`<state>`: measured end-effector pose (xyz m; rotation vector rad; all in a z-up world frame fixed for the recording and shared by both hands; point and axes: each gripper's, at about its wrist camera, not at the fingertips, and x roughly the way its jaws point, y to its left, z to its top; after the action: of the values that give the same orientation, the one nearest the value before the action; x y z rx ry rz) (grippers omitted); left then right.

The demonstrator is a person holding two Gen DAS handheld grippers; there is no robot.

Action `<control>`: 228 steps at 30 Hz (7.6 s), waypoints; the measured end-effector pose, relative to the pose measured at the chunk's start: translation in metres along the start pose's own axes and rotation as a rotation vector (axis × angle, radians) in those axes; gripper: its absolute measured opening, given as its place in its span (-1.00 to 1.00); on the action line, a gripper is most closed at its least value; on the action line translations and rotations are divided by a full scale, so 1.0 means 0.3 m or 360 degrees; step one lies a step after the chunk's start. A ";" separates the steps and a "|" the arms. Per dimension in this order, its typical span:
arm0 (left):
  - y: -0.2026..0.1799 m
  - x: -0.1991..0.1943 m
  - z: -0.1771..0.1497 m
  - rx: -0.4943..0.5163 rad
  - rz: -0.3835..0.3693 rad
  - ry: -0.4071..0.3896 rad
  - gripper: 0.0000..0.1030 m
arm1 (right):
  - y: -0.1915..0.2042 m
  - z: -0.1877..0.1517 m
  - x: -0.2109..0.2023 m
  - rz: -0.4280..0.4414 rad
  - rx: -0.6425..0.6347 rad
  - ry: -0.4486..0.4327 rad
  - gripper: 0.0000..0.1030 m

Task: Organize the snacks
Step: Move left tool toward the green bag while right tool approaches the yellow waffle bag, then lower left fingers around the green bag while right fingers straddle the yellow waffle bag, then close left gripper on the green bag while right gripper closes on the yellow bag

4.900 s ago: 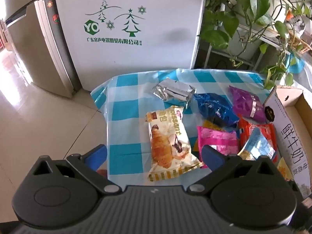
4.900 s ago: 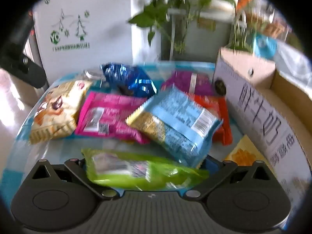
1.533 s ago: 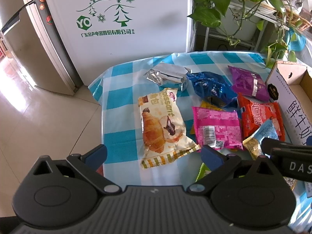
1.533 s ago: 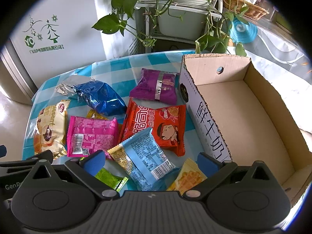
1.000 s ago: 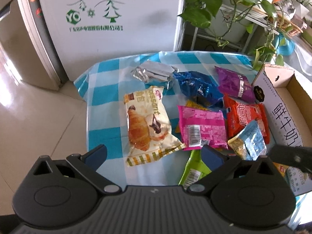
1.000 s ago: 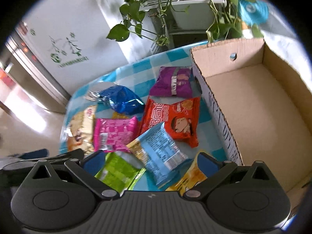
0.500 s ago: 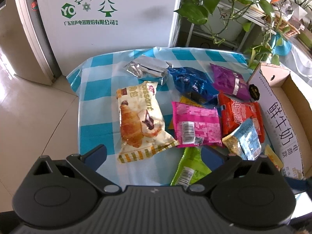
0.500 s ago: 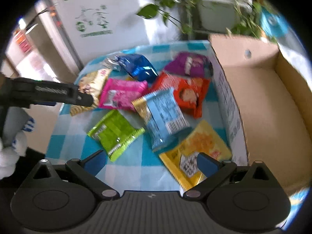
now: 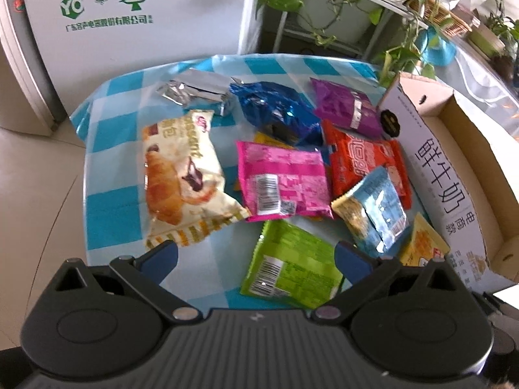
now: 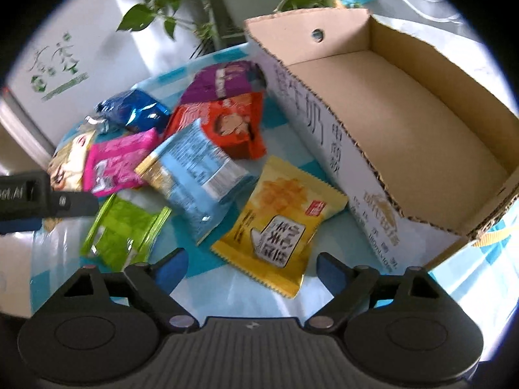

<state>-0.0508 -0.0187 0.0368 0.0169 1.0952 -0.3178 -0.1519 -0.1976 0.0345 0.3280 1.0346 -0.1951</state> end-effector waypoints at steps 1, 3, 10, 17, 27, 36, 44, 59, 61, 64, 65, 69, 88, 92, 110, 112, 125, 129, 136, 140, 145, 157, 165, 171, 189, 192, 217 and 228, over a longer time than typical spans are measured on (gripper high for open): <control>-0.003 0.003 -0.002 0.0002 -0.0004 0.0004 0.97 | 0.000 0.001 0.001 -0.0005 0.0009 -0.0013 0.75; -0.008 0.011 -0.006 0.0001 -0.0014 0.0016 0.97 | 0.000 0.000 0.004 -0.0023 0.0024 -0.0038 0.73; -0.038 0.066 -0.014 -0.0034 0.0005 0.0045 0.98 | 0.013 0.005 0.017 -0.0075 0.0070 -0.0112 0.62; -0.044 0.100 0.004 -0.0155 0.0120 -0.0017 0.98 | 0.004 0.006 0.015 -0.0099 0.0054 -0.0151 0.25; -0.053 0.141 -0.026 -0.0063 0.0307 -0.0009 0.99 | 0.008 -0.004 0.008 0.0031 -0.0008 -0.0121 0.09; 0.001 0.075 -0.116 -0.0036 0.0335 -0.0013 0.99 | 0.033 -0.020 -0.012 0.0206 -0.0137 0.0000 0.09; 0.032 0.009 -0.190 0.0088 0.0416 0.0004 0.99 | 0.004 -0.033 -0.059 0.0435 -0.0030 0.0136 0.18; 0.024 -0.127 -0.322 0.0206 0.0128 -0.0089 0.98 | -0.040 0.019 -0.042 0.0329 0.0116 0.0011 0.38; 0.013 -0.132 -0.343 0.0260 0.0115 -0.0058 0.98 | -0.041 0.025 -0.034 0.0322 0.0125 0.0007 0.38; -0.004 -0.132 -0.382 0.0327 0.0079 -0.0026 0.98 | -0.046 0.029 -0.024 0.0328 0.0138 0.0016 0.40; -0.011 -0.132 -0.390 0.0352 0.0064 -0.0017 0.98 | -0.048 0.030 -0.019 0.0327 0.0148 0.0023 0.40; -0.038 -0.106 -0.404 0.0418 0.0056 0.0015 0.98 | -0.051 0.030 -0.015 0.0325 0.0167 0.0025 0.40; 0.123 -0.070 -0.321 -0.0089 0.0240 -0.0120 0.99 | 0.021 0.034 -0.080 0.0694 -0.0052 0.0051 0.51; 0.113 -0.085 -0.320 -0.0107 0.0225 -0.0179 0.99 | 0.013 0.051 -0.076 0.0525 -0.0074 -0.0039 0.51; 0.180 -0.080 -0.298 -0.0263 0.0225 -0.0160 0.99 | 0.052 0.002 -0.019 0.0598 -0.0087 0.0299 0.50; 0.190 -0.087 -0.298 -0.0294 0.0215 -0.0157 0.99 | 0.067 -0.005 -0.045 0.0601 -0.0168 0.0313 0.50; 0.219 -0.076 -0.269 -0.0739 0.0138 0.0078 0.98 | 0.209 0.070 -0.068 0.0582 -0.1186 0.0267 0.60; 0.211 -0.061 -0.245 -0.0880 0.0181 0.0119 0.98 | 0.231 0.059 -0.034 0.0598 -0.1381 0.0277 0.60; 0.184 -0.037 -0.218 -0.1074 0.0364 0.0142 0.98 | 0.261 0.047 0.004 0.0639 -0.1508 0.0253 0.60; 0.166 -0.008 -0.187 -0.1138 0.0460 0.0146 0.98 | 0.270 0.050 0.027 0.0660 -0.1510 0.0251 0.60; 0.129 0.031 -0.154 -0.1076 0.0583 0.0165 0.98 | 0.270 0.042 0.044 0.0633 -0.1519 0.0261 0.57; 0.060 -0.017 -0.216 -0.0498 0.0416 0.0035 0.80 | 0.206 0.084 0.036 0.0559 -0.1177 0.0341 0.22; 0.119 -0.055 -0.240 -0.0572 0.0334 0.0084 0.87 | 0.142 0.099 0.030 0.0579 -0.0952 0.0400 0.40; 0.115 -0.033 -0.236 -0.0708 0.0348 0.0136 0.92 | 0.151 0.062 0.024 0.0551 -0.1079 0.0381 0.42; 0.028 -0.031 -0.227 -0.0472 0.0443 -0.0017 0.34 | 0.164 0.019 -0.017 0.0514 -0.1138 0.0275 0.10; 0.032 -0.048 -0.229 -0.0452 0.0379 -0.0035 0.15 | 0.156 0.027 -0.036 0.0524 -0.1089 0.0243 0.09; 0.031 -0.160 -0.244 -0.0447 0.0204 -0.0162 -0.10 | 0.094 0.096 -0.183 0.0668 -0.0759 0.0028 0.09; 0.042 -0.115 -0.248 -0.0433 0.0283 -0.0084 0.43 | 0.100 0.093 -0.170 0.0628 -0.0769 0.0034 0.09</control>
<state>-0.1268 0.0143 0.0307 -0.1348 1.0687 -0.0084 -0.1455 -0.1792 0.0969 0.0886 0.9833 0.4108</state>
